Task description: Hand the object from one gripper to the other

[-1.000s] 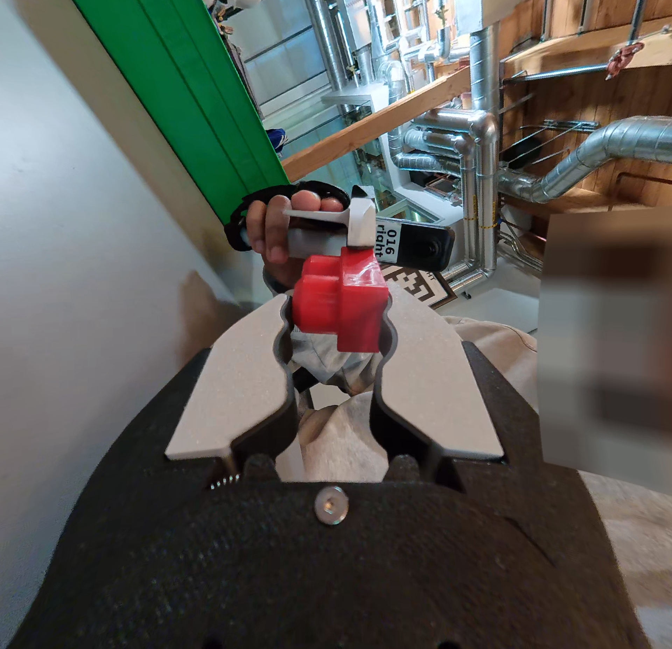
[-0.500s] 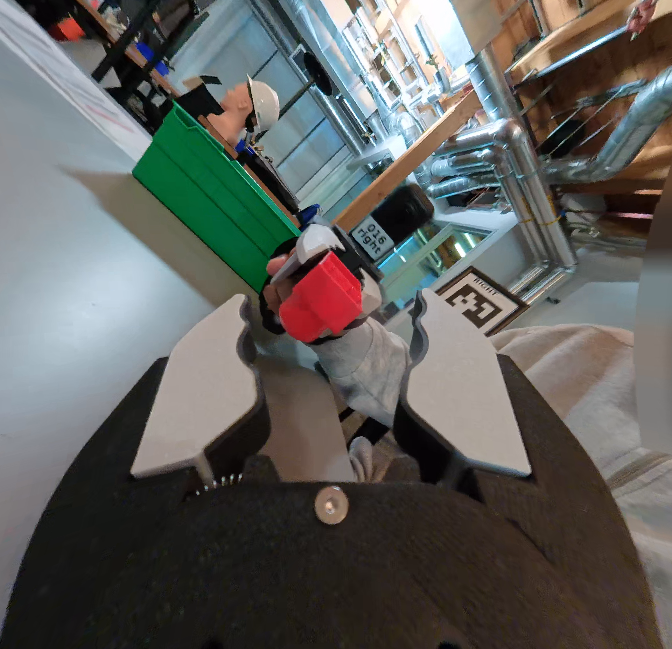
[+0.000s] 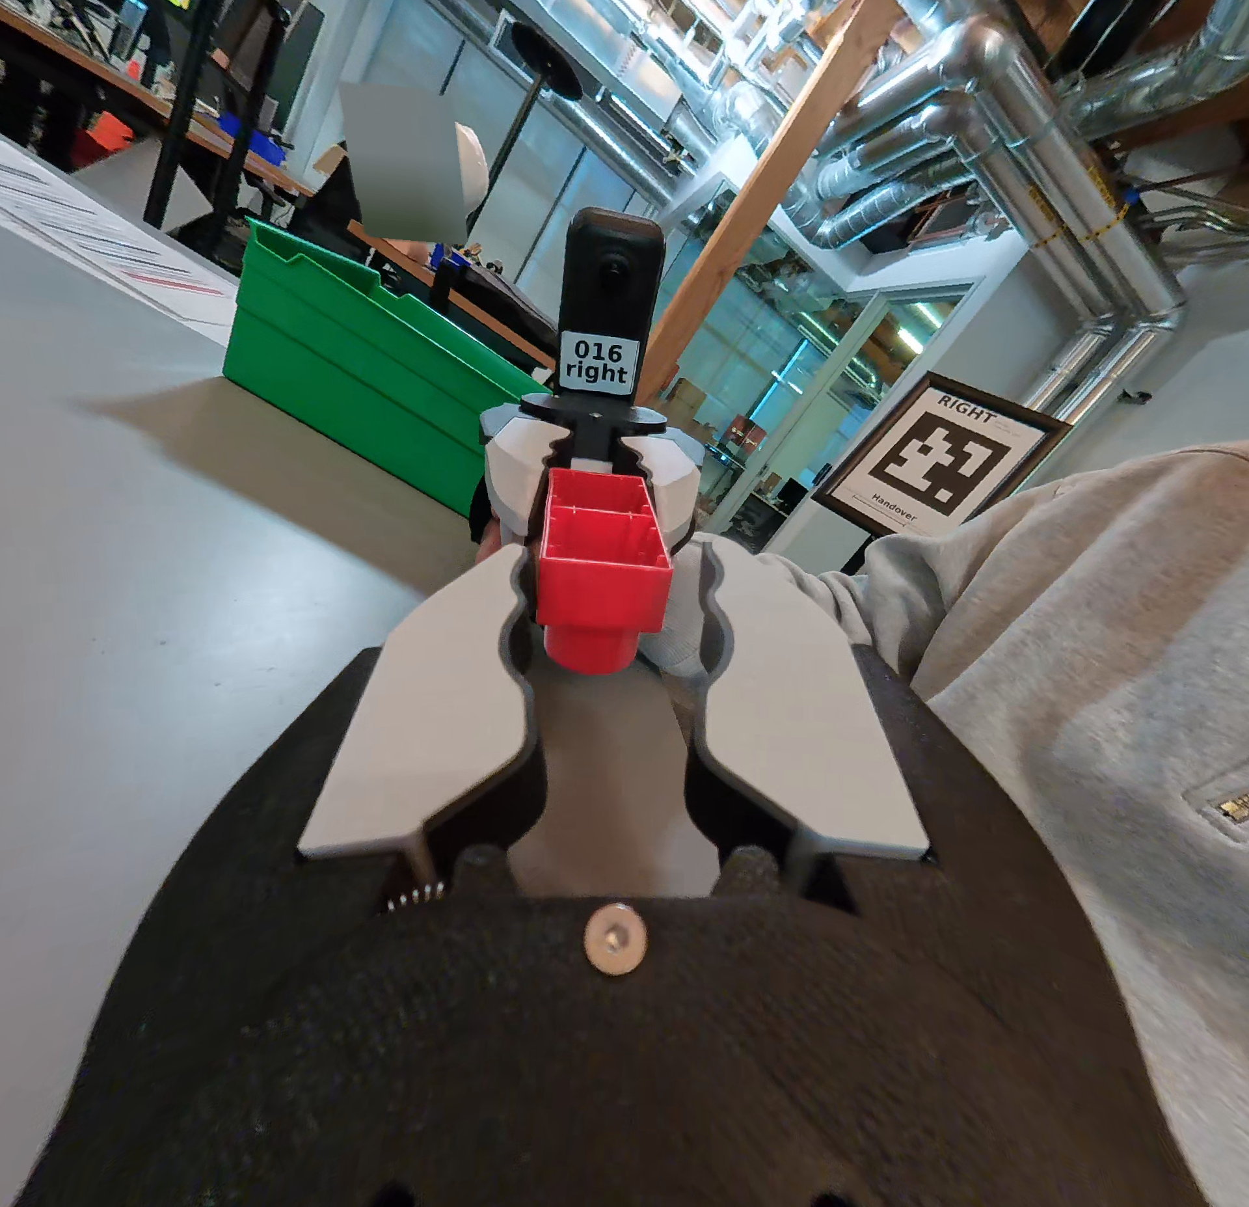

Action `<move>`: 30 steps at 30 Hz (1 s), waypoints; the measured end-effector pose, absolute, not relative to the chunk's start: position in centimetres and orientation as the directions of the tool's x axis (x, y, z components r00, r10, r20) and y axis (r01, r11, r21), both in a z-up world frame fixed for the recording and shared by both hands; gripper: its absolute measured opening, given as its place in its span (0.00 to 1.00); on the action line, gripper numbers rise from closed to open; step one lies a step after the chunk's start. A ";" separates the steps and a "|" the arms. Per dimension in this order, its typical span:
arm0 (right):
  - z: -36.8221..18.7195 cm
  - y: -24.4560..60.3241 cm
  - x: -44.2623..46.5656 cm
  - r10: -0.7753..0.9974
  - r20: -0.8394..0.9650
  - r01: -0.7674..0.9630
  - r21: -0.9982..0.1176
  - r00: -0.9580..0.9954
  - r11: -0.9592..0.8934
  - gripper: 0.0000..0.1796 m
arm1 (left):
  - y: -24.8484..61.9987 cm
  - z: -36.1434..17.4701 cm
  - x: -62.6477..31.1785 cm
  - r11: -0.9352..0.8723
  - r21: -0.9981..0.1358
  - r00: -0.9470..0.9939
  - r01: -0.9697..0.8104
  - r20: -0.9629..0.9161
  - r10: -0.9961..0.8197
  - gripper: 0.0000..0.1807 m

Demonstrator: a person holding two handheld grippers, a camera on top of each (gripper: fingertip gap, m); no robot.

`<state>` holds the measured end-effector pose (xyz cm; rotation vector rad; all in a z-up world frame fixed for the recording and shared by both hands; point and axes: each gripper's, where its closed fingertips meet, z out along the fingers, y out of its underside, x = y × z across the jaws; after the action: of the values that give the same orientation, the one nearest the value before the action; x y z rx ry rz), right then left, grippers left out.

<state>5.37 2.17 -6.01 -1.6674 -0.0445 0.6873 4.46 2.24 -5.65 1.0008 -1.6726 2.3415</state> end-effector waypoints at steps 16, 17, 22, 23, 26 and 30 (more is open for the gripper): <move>-5.8 2.8 7.1 0.301 -0.324 -0.301 -0.946 0.897 -0.124 0.31 | 2.8 -6.6 5.3 -0.361 -0.834 -0.744 -0.418 0.542 -0.391 0.20; -5.8 2.9 7.6 0.258 -0.269 -0.252 -0.963 0.928 -0.100 0.35 | 3.1 -6.6 5.6 -0.371 -0.834 -0.733 -0.409 0.542 -0.410 0.20; -6.3 3.3 9.4 0.028 -0.010 -0.007 -0.994 1.000 -0.112 0.35 | 5.4 -6.2 6.8 -0.470 -0.808 -0.668 -0.355 0.571 -0.478 0.20; -6.5 3.5 9.5 -0.007 0.019 0.018 -0.992 1.000 -0.126 0.35 | 5.9 -6.1 7.1 -0.495 -0.801 -0.650 -0.337 0.579 -0.493 0.20; -6.6 4.2 9.1 -0.092 0.080 0.067 -0.989 0.993 -0.132 0.36 | 7.7 -6.3 8.0 -0.541 -0.798 -0.559 -0.267 0.585 -0.587 0.20; -7.3 5.2 8.4 -0.202 0.199 0.160 -0.967 0.959 -0.197 0.40 | 8.0 -5.8 8.0 -0.582 -0.791 -0.508 -0.190 0.586 -0.631 0.21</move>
<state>8.38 5.21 -7.29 -1.7387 0.0316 -0.3262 8.04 8.00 -5.77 1.6454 -1.5046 2.6142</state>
